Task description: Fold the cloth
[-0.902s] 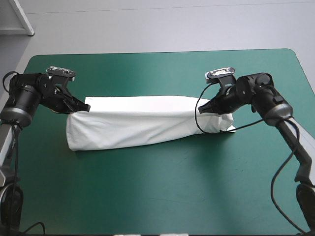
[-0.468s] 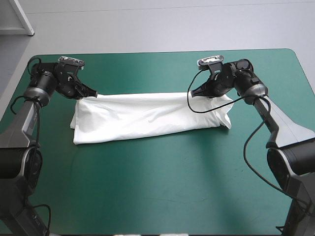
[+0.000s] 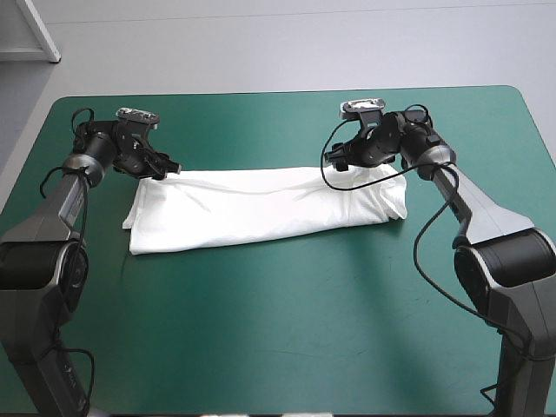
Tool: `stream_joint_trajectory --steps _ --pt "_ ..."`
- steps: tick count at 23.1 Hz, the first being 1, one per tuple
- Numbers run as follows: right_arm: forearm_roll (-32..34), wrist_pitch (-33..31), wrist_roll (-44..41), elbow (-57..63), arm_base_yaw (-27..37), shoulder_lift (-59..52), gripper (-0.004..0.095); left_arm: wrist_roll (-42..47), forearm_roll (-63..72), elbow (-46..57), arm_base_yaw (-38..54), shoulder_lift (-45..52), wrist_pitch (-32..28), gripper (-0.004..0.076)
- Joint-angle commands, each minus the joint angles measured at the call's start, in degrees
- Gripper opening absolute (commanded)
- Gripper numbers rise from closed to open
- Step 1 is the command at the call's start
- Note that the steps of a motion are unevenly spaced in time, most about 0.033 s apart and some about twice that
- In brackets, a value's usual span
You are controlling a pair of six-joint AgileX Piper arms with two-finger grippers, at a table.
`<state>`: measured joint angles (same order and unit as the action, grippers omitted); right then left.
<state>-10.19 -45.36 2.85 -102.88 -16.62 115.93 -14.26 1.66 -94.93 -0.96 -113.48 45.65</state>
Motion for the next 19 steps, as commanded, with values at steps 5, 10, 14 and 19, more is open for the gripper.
stream_joint_trajectory --steps 5,10,14,19 --pt "0.55 1.37 -0.40 -6.79 0.47 -8.51 0.0764 0.37 -0.17 -13.16 -0.21 4.17 3.02 0.0521" --pt "0.75 -1.26 -0.06 -6.95 2.89 -13.85 0.0765 0.37 4.25 -28.20 -0.31 4.17 16.35 0.0450" --pt "-9.73 -11.12 5.23 -6.85 10.55 -15.23 0.0764 -2.34 14.86 -32.53 -0.31 4.17 23.70 0.0078" --pt "-16.69 -20.63 9.70 -6.74 19.54 -15.23 0.0719 -4.41 20.71 -31.90 -4.88 3.82 27.21 0.0019"
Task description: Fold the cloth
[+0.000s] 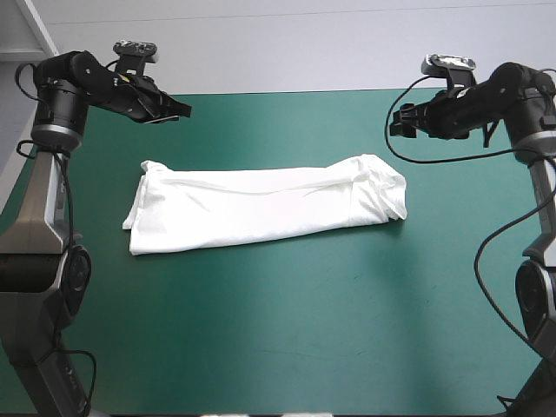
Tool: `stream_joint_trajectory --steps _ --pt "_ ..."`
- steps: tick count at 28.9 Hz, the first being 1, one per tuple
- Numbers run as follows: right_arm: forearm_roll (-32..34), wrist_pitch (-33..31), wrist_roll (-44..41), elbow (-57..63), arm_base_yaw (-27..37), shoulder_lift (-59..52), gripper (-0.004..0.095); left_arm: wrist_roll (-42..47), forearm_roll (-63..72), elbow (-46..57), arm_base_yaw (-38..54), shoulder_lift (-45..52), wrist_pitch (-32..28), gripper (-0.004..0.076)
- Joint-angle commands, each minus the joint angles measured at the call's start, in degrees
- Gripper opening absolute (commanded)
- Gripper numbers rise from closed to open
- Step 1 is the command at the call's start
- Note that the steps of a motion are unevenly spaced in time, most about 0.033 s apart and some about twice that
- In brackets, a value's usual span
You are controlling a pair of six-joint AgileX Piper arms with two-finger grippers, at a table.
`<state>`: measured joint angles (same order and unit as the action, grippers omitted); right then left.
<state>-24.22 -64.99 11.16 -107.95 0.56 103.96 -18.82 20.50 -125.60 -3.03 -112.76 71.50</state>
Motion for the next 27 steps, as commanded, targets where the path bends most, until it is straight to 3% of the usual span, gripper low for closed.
stream_joint_trajectory --steps 1,12,19,27 --pt "-2.76 -2.11 1.56 -1.67 3.36 -3.27 0.0719 0.22 1.32 -1.23 -4.66 2.97 1.36 0.0019" --pt "-2.41 -2.51 1.56 -1.02 4.99 -2.79 0.0719 3.24 -6.76 -1.23 -20.61 -5.11 2.17 0.0019" --pt "-2.94 -0.90 4.06 10.72 4.99 -2.70 0.0719 5.57 -8.09 -1.14 -24.40 -11.63 2.17 0.0019" --pt "-13.09 7.83 9.92 24.54 4.99 -1.40 0.0719 6.66 -10.44 -1.11 -25.20 -16.46 2.17 0.0019"
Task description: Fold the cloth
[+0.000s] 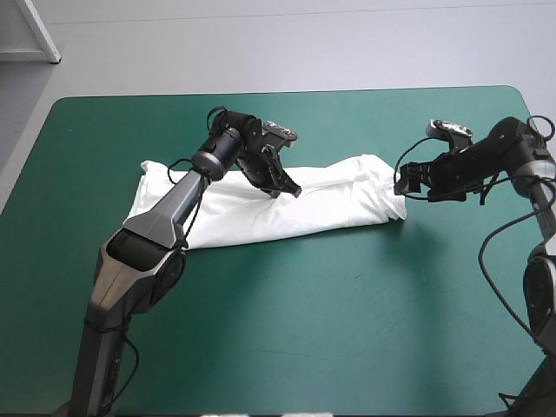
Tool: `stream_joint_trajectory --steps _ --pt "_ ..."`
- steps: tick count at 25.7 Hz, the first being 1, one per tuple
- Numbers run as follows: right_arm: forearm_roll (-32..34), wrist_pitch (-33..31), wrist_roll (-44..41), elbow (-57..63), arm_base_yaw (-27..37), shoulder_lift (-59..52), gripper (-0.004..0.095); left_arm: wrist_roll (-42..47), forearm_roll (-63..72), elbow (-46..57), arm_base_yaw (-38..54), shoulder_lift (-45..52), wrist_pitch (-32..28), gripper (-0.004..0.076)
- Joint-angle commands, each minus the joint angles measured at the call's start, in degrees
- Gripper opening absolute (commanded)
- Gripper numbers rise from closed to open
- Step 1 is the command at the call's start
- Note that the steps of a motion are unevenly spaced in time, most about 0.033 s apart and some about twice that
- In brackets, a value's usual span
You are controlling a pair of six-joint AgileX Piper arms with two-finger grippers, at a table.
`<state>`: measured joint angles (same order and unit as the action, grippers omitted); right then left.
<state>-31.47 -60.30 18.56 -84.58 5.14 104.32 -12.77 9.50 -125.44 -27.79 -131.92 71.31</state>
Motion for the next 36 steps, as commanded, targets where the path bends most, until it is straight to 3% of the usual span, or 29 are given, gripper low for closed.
stream_joint_trajectory --steps 1,6,13,15,17,23,36 --pt "-8.67 3.19 3.82 1.34 0.41 -0.40 0.0719 0.60 0.82 -1.18 -0.43 1.60 2.35 0.0019" --pt "-15.93 3.89 5.84 1.34 -0.30 3.85 0.0719 0.84 1.05 -1.18 -1.31 -0.25 2.35 0.0019" --pt "-16.28 5.51 5.97 1.34 -6.04 6.65 0.0677 1.08 1.05 -1.18 -1.55 -0.38 2.35 0.0019" --pt "-16.15 6.69 5.82 1.34 -8.06 6.65 0.0606 1.08 1.05 -1.18 -1.55 -0.38 2.35 0.0019" --pt "-16.01 7.62 5.00 1.34 -8.83 6.65 0.0467 1.08 0.97 -1.18 -1.55 -0.38 2.35 0.0019" --pt "-16.53 8.54 5.23 0.79 -8.92 6.65 -0.0019 1.08 0.59 -1.18 -1.44 -0.38 2.23 0.0019" --pt "-19.43 2.58 2.13 -10.70 -8.92 3.02 -0.0013 1.08 0.81 -1.18 -1.44 -0.38 1.99 0.0019"
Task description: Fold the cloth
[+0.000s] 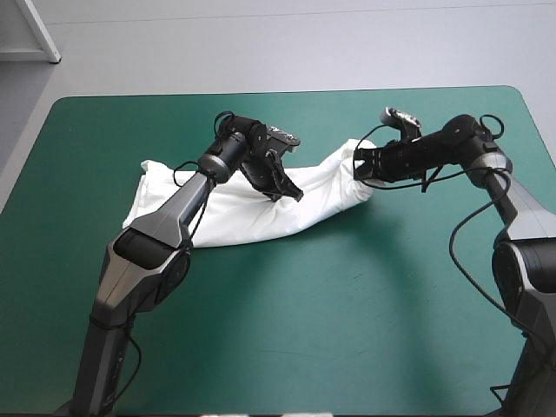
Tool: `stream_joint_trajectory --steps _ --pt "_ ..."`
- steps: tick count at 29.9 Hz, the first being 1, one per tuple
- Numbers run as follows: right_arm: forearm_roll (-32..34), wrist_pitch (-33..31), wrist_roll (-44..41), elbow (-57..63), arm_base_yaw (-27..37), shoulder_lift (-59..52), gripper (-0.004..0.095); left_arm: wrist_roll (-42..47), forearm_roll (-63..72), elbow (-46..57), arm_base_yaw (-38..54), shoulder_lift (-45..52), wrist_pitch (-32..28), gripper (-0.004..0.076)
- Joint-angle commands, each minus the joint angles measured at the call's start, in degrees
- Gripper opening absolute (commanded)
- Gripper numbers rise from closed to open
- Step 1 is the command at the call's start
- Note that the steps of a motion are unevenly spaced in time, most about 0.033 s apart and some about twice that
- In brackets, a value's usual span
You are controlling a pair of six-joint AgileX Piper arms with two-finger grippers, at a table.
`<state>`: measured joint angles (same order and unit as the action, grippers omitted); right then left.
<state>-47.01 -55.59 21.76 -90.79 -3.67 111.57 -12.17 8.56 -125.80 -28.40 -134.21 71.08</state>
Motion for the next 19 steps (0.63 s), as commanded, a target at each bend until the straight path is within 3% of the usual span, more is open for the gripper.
stream_joint_trajectory --steps 1,9,19 --pt "-4.29 -3.40 -1.90 -6.13 -0.12 -4.23 -0.0013 0.48 1.75 -0.81 -0.83 1.91 2.22 0.0019" --pt "-2.62 -6.20 -5.34 -14.88 -4.01 -4.23 -0.0013 0.48 2.00 -1.21 -0.83 2.65 2.51 0.0019" --pt "-2.47 -5.11 -5.49 -18.83 -7.01 -4.03 -0.0013 0.99 -8.56 -4.29 -0.60 12.57 2.60 0.0019"
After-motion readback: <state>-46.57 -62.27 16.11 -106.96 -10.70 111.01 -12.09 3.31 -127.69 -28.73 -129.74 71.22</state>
